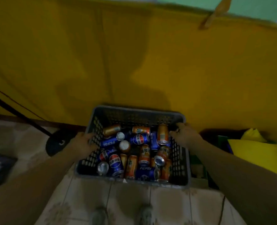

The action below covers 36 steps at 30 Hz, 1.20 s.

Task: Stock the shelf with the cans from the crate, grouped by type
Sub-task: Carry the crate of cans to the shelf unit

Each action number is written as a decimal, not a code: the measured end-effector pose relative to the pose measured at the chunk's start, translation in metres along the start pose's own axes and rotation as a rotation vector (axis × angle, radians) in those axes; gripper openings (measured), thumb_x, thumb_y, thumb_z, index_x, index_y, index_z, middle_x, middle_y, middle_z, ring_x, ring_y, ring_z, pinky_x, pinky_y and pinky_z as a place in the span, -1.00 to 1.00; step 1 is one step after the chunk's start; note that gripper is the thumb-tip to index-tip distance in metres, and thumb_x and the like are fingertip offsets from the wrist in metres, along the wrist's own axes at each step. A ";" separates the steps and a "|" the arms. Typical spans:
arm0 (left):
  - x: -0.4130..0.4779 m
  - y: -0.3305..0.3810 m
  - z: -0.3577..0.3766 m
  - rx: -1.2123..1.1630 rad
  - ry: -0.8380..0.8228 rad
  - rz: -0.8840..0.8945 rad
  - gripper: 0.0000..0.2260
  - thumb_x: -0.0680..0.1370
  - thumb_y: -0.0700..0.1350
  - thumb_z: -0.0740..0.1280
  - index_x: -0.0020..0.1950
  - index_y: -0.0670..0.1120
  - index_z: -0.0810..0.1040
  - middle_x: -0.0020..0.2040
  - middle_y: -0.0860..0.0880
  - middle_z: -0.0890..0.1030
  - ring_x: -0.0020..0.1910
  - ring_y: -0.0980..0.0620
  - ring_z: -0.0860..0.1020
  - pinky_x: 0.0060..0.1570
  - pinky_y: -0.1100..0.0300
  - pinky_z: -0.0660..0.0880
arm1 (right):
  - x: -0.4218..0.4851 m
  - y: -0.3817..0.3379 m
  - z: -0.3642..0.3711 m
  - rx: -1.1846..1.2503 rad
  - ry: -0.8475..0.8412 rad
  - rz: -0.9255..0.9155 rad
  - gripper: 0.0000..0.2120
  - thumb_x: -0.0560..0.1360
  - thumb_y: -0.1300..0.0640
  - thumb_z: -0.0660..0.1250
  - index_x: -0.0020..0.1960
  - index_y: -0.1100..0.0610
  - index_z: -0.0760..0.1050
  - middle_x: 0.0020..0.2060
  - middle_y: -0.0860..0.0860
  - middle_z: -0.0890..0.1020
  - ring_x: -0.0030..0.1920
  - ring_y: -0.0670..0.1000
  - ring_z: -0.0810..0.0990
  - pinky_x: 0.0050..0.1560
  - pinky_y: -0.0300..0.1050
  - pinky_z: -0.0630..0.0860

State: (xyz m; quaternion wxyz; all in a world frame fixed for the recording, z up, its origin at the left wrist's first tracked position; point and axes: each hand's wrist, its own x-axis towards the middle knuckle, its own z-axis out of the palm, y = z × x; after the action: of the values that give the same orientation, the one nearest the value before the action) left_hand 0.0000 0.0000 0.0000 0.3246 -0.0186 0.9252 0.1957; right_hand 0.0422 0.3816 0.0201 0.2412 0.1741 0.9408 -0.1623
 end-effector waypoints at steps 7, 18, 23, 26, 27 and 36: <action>0.077 -0.070 0.056 -0.024 0.035 -0.105 -0.36 0.51 0.08 0.37 0.51 0.17 0.13 0.55 -0.12 -0.01 0.37 -0.26 0.33 0.20 -0.07 0.46 | 0.077 0.052 0.074 -0.029 -0.011 0.237 -0.24 0.40 -0.45 0.04 0.53 -0.19 0.06 0.53 0.10 0.03 0.47 0.31 0.10 0.38 0.24 0.27; 0.090 -0.083 0.079 -0.251 0.182 -0.064 -0.44 0.54 -0.04 0.37 0.48 0.19 0.23 0.34 -0.11 0.47 -0.16 -0.07 0.54 -0.27 0.10 0.51 | 0.094 0.073 0.109 0.172 0.174 0.299 -0.35 0.53 -0.21 0.22 0.53 -0.18 0.04 0.27 0.17 0.51 0.09 0.22 0.55 -0.03 -0.03 0.50; 0.090 -0.078 0.077 -0.354 0.177 -0.095 -0.49 0.56 -0.08 0.33 0.45 0.21 0.27 -0.03 -0.02 0.59 -0.36 -0.06 0.50 -0.40 0.12 0.45 | 0.094 0.073 0.109 0.130 0.165 0.309 -0.33 0.51 -0.23 0.21 0.54 -0.19 0.02 0.27 0.17 0.52 0.14 0.25 0.52 0.08 0.05 0.53; 0.089 -0.078 0.075 -0.347 0.164 -0.081 -0.47 0.55 -0.06 0.34 0.43 0.30 0.24 0.26 -0.07 0.51 -0.21 -0.01 0.53 -0.30 0.11 0.48 | 0.094 0.073 0.107 0.102 0.142 0.319 -0.32 0.54 -0.20 0.23 0.55 -0.17 -0.01 0.33 0.17 0.47 0.25 0.26 0.46 0.13 0.02 0.45; 0.089 -0.078 0.075 -0.352 0.158 -0.081 -0.47 0.55 -0.07 0.35 0.38 0.36 0.24 0.23 -0.07 0.52 -0.19 -0.03 0.55 -0.26 0.07 0.52 | 0.094 0.073 0.107 0.099 0.139 0.320 -0.32 0.54 -0.18 0.23 0.56 -0.17 -0.02 0.34 0.17 0.46 0.25 0.26 0.46 0.12 0.01 0.45; 0.079 -0.061 0.053 -0.398 0.185 -0.097 -0.49 0.53 -0.18 0.38 0.44 0.09 0.35 -0.24 0.05 0.53 -0.36 -0.16 0.53 -0.31 0.00 0.53 | 0.073 0.064 0.093 0.166 0.164 0.316 -0.32 0.56 -0.15 0.24 0.55 -0.21 -0.05 0.34 0.13 0.49 0.11 0.21 0.55 -0.03 -0.06 0.51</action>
State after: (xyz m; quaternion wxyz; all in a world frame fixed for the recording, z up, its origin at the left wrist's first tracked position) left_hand -0.0210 -0.0294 -0.1078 0.2373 -0.1445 0.8921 0.3562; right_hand 0.0455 0.4204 -0.1090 0.1709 0.3518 0.9016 -0.1846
